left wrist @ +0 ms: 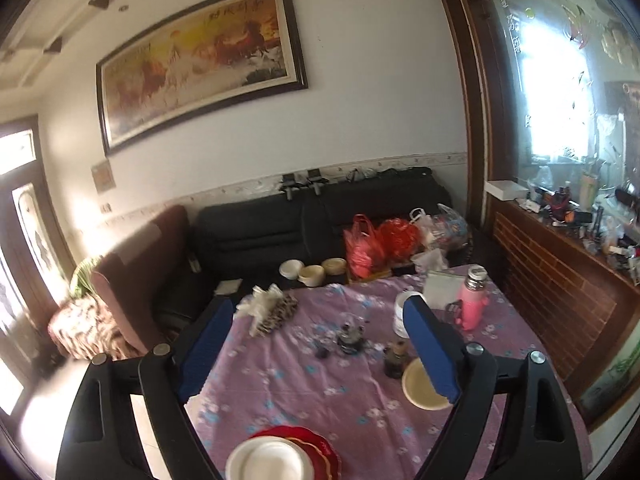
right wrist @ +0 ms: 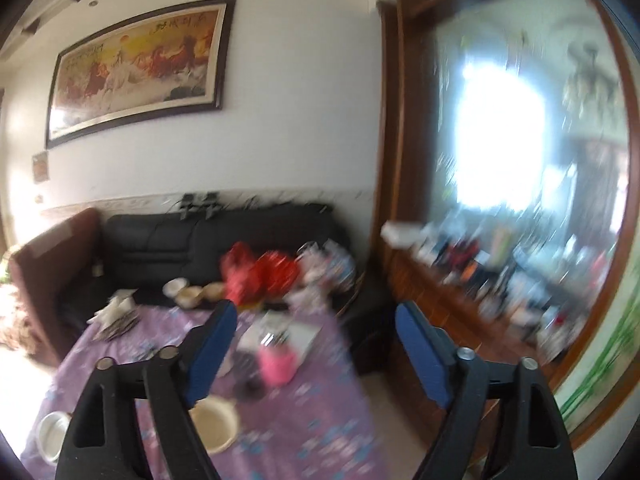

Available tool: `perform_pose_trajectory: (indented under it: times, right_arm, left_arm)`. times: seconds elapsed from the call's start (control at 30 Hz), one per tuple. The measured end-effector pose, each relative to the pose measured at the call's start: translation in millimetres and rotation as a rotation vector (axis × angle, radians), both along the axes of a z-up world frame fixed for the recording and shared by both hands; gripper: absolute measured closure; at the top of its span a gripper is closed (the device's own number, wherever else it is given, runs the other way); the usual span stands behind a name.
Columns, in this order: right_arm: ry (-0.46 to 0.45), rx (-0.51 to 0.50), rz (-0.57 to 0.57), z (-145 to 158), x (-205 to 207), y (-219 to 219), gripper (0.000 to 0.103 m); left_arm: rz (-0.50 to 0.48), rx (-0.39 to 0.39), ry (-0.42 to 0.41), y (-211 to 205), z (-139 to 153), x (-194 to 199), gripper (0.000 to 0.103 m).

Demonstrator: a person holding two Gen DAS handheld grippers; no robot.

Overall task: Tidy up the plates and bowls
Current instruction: 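Move the right tool away from the stack to the beige bowl, then grasp the rim of the beige plastic bowl with the right tool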

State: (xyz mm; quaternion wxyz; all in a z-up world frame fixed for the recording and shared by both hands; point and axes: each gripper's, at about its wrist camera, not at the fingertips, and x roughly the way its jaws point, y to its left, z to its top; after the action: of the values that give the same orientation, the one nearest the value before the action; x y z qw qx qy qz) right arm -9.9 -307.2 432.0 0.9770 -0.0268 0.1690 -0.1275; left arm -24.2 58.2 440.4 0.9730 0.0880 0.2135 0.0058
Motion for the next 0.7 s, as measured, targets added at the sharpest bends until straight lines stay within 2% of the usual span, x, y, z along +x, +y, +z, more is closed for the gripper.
perform_pose_trajectory:
  times: [0.07, 0.13, 0.23, 0.33, 0.47, 0.6, 0.7]
  right_arm:
    - [0.038, -0.034, -0.043, 21.7, 17.0, 5.0, 0.012]
    - [0.081, -0.025, -0.042, 25.7, 33.3, 13.3, 0.011]
    - [0.117, 0.046, 0.022, 1.9, 53.6, 23.6, 0.01]
    - [0.205, 0.105, 0.096, -51.4, 83.2, 33.8, 0.01]
    - [0.336, 0.163, 0.159, -142.6, 123.6, 42.5, 0.011]
    - [0.405, 0.296, 0.185, -228.5, 153.1, 37.5, 0.011]
    - [0.429, 0.408, 0.203, -281.8, 168.6, 38.2, 0.016]
  left_arm:
    - [0.003, 0.027, 0.003, -6.2, 11.7, 7.3, 0.013]
    - [-0.007, 0.049, 0.002, -15.7, 13.2, 13.5, 0.007]
    - [-0.066, 0.042, 0.015, -31.2, -9.6, 23.7, 0.005]
    - [-0.122, -0.021, 0.094, -40.1, -51.9, 40.2, 0.004]
    - [-0.172, -0.158, 0.252, -50.5, -131.9, 77.7, 0.004]
    - [-0.148, -0.221, 0.347, -58.2, -201.9, 111.5, 0.005]
    - [-0.122, -0.272, 0.404, -62.2, -245.7, 130.9, 0.005]
